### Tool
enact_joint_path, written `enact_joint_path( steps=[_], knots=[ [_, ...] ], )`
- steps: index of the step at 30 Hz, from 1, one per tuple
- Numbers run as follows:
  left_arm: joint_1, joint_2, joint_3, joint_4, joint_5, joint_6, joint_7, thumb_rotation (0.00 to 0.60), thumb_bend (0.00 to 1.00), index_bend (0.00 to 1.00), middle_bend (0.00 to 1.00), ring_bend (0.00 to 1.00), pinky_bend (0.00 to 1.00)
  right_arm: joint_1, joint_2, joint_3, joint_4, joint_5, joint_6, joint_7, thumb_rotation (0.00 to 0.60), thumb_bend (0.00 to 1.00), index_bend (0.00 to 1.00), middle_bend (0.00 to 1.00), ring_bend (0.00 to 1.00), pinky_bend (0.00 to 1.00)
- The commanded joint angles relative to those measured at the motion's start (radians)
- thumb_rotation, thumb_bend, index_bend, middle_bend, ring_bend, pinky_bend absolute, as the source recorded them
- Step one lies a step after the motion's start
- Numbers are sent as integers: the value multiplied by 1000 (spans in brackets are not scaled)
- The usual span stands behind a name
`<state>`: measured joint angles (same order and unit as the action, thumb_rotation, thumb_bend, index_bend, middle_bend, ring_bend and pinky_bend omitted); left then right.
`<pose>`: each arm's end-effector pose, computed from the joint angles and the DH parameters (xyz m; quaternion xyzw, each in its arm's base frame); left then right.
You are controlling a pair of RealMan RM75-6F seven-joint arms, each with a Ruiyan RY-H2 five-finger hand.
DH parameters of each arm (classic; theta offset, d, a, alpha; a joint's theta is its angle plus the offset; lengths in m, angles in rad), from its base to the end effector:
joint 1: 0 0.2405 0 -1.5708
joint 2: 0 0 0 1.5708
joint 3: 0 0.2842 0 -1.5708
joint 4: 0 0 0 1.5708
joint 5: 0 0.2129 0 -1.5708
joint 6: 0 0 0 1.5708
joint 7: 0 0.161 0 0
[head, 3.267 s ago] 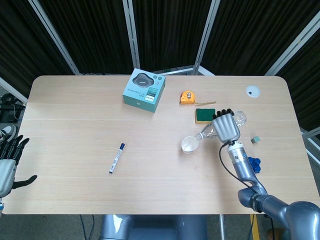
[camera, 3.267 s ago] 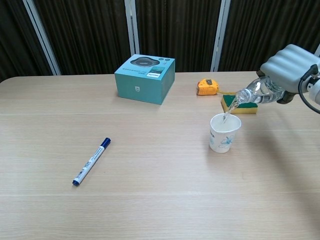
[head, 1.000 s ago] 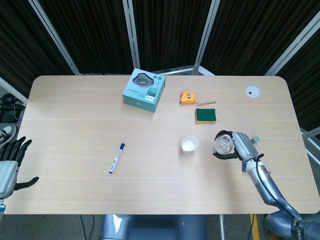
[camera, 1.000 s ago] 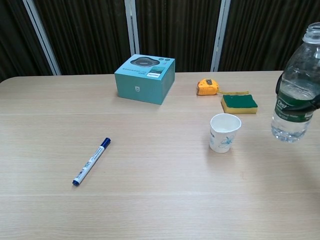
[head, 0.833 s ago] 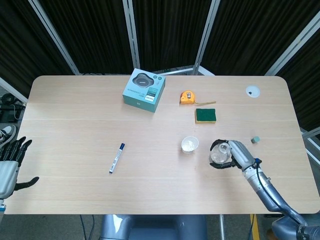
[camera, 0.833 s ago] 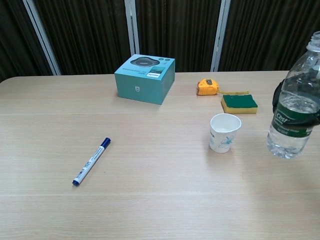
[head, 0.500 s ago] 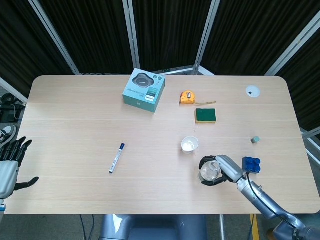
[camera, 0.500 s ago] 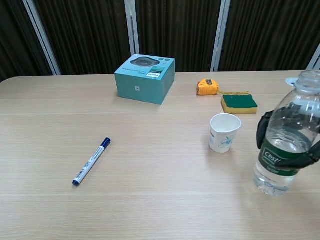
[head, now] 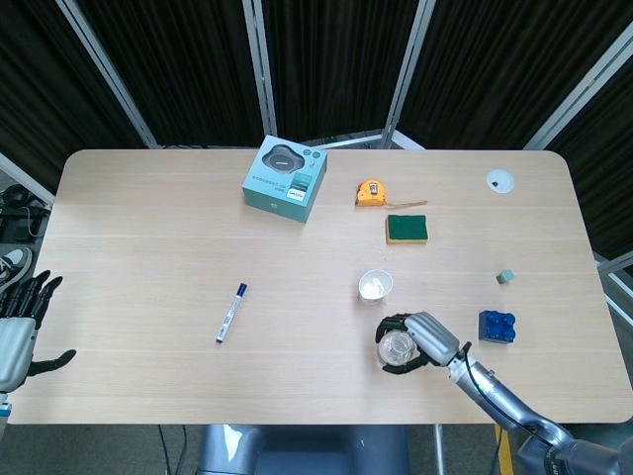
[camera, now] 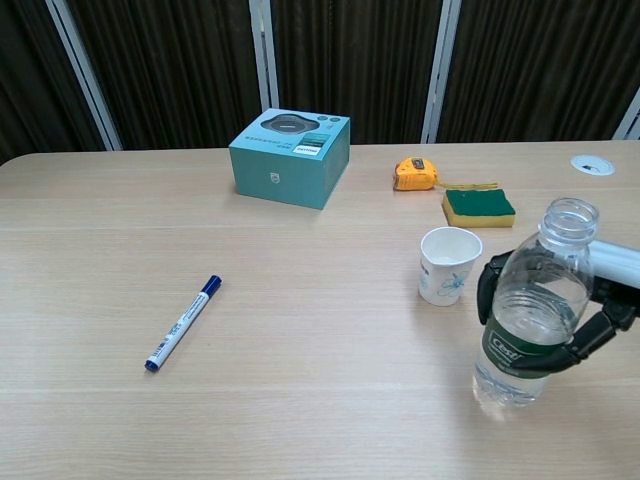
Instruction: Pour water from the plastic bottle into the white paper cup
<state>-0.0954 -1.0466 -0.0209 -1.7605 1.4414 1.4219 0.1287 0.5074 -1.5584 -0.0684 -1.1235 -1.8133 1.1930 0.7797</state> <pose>-0.3244 0.1946 0.1687 -0.6114 -0.4079 -0.3390 0.5872 -0.2642 -0.2923 -0.0253 0.6851 -0.5252 0.4710 0.1818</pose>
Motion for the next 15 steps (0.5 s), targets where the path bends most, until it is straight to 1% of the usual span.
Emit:
enact_joint_path(
  steps=[1, 3, 5, 6, 8, 11, 15],
  knots=[
    [-1, 0, 1, 1, 2, -1, 0, 600, 15, 0, 0, 0, 0, 0, -15, -5, 22, 4, 9, -4, 600, 655, 538, 642, 562, 479],
    [-1, 1, 2, 1, 3, -2, -1, 600, 15, 0, 0, 0, 0, 1, -25, -8, 38, 10, 14, -2, 600, 610, 529, 624, 545, 479],
    [-1, 0, 2, 1, 2, -4, -1, 600, 15, 0, 0, 0, 0, 1, -32, -12, 54, 13, 20, -1, 600, 497, 508, 582, 511, 466],
    [-2, 0, 2, 1, 2, -4, 0, 600, 15, 0, 0, 0, 0, 2, -35, -15, 61, 14, 22, 2, 600, 455, 493, 562, 494, 451],
    [-1, -2, 1, 3, 2, -1, 5, 600, 15, 0, 0, 0, 0, 5, -42, -23, 82, 13, 26, 7, 600, 353, 428, 507, 438, 406],
    [-2, -4, 2, 1, 1, -3, 4, 600, 14, 0, 0, 0, 0, 8, -51, -34, 108, 14, 32, 25, 600, 242, 351, 472, 403, 373],
    [-2, -5, 3, 2, 2, -4, 6, 600, 15, 0, 0, 0, 0, 11, -56, -46, 131, 14, 41, 43, 600, 142, 272, 419, 355, 336]
  ],
)
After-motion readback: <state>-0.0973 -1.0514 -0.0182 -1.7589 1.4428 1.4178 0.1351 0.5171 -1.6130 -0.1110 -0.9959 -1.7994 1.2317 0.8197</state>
